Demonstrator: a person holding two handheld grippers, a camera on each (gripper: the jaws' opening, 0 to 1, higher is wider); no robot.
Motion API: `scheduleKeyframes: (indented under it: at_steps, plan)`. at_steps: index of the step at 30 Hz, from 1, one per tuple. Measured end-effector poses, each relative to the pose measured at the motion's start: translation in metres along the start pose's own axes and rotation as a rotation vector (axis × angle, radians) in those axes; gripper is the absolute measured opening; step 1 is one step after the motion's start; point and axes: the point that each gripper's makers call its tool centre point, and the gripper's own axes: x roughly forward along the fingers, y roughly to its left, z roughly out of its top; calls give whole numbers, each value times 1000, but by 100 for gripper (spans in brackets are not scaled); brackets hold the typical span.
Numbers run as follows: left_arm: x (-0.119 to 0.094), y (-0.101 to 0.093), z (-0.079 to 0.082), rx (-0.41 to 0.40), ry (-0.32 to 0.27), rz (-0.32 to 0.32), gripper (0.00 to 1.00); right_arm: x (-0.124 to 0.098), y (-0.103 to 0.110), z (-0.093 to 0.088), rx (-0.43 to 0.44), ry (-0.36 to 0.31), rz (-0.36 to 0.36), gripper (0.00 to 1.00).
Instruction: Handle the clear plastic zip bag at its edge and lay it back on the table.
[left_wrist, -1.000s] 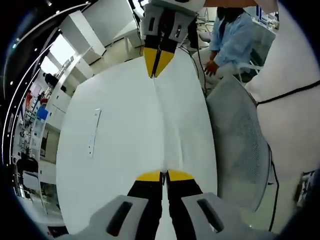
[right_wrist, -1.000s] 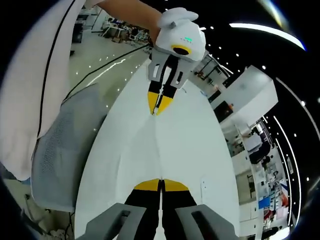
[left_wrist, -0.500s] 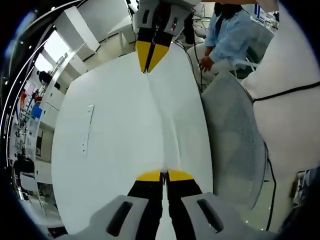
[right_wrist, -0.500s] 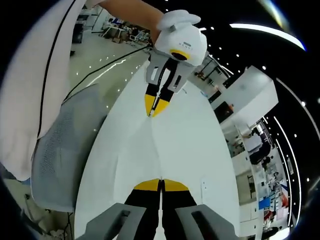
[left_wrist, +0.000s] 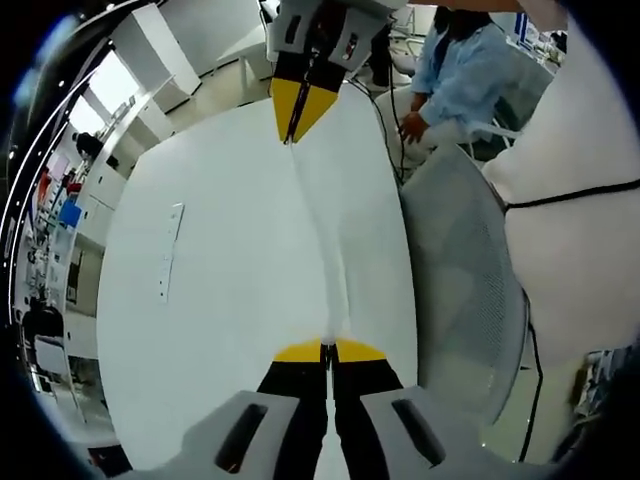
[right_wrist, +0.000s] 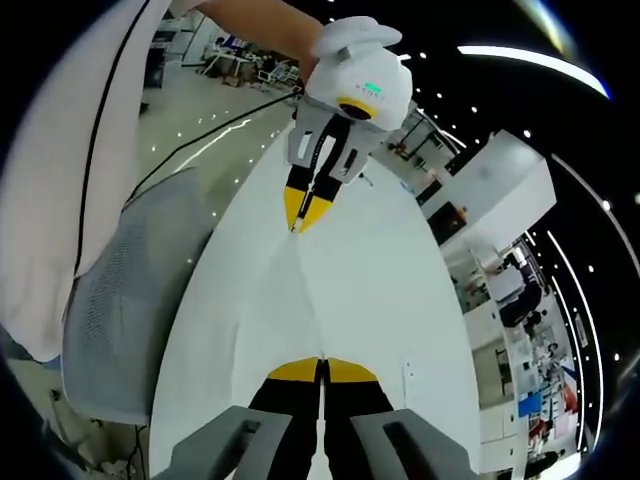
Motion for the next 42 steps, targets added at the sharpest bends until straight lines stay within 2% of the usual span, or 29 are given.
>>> scheduleKeyframes:
  at_steps: [2,6,15,17,18,22,35,38,42]
  plan:
    - [-1,4,0,-20,-5,11,0,0,0,0,1,0,-1,0]
    - [-6,11,4,-16,-61,29,0,-2,-2,-4,12,1,-4,0]
    - [-6,9,10,-34,-91,26,0,-2,-5,-9,29,6,-8,0]
    - [-6,9,10,-21,-88,28,0,-1,-6,-11,40,7,-8,0]
    - [-7,12,13,12,-100,47,0,-1,-7,-13,32,16,-15,0]
    - [-8,13,14,23,-91,59,0,-1,-7,-14,45,19,-16,0]
    - [-6,17,15,-18,-73,79,0,1,-6,-16,56,34,-20,0]
    - [-6,20,15,-21,-79,92,0,2,-7,-14,70,30,-21,7]
    - [-6,21,17,-20,-84,99,0,4,-9,-8,72,25,-25,10]
